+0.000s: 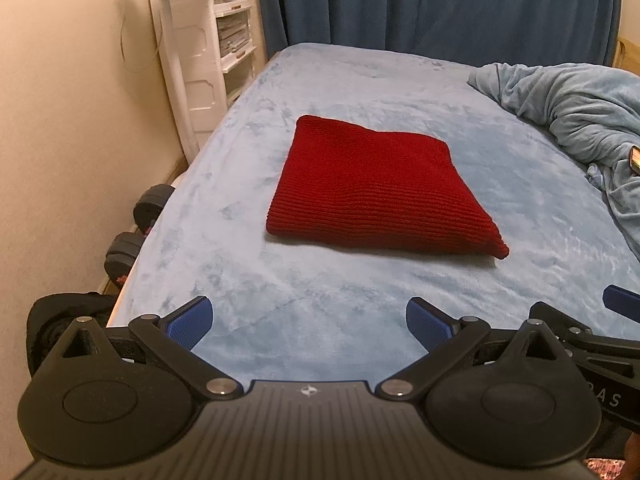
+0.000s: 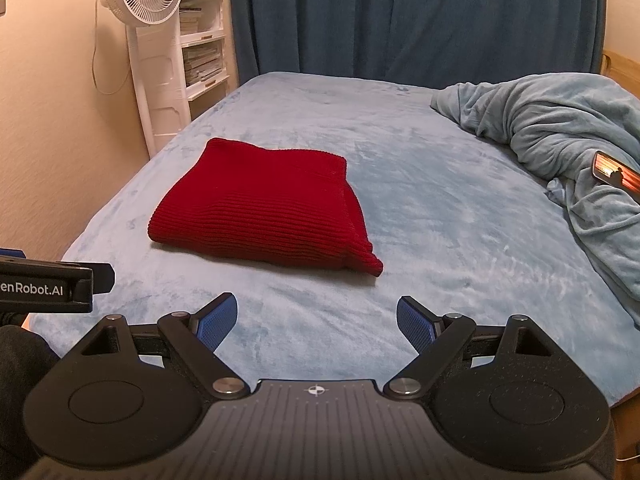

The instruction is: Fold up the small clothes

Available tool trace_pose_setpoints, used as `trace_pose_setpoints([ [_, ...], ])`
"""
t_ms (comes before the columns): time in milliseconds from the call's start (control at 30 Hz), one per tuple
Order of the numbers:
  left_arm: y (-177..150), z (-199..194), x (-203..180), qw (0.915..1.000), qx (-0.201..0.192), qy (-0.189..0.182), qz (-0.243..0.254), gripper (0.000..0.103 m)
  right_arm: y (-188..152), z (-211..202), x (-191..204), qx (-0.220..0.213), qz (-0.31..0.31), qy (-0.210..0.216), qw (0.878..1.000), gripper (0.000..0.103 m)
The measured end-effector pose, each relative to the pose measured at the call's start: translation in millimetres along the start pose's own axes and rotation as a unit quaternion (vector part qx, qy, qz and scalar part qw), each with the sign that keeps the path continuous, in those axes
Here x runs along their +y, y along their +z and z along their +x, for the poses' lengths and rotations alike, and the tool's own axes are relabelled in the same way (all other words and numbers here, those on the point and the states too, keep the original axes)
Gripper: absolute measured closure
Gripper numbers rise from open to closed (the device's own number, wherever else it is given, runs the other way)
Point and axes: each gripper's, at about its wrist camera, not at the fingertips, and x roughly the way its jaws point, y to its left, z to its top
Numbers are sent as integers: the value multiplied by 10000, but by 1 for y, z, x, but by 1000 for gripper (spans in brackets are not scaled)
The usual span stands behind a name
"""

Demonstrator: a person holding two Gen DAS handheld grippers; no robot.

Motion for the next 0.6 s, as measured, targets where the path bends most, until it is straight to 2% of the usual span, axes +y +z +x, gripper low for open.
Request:
trace_pose_setpoints([
  [333, -1, -2, -3, 9999, -31, 125, 72, 0, 0, -1, 0, 8, -48, 39, 10000, 15],
  [600, -1, 2, 3, 9998, 125, 171, -45, 0, -2, -3, -2, 37, -83, 128, 9999, 15],
])
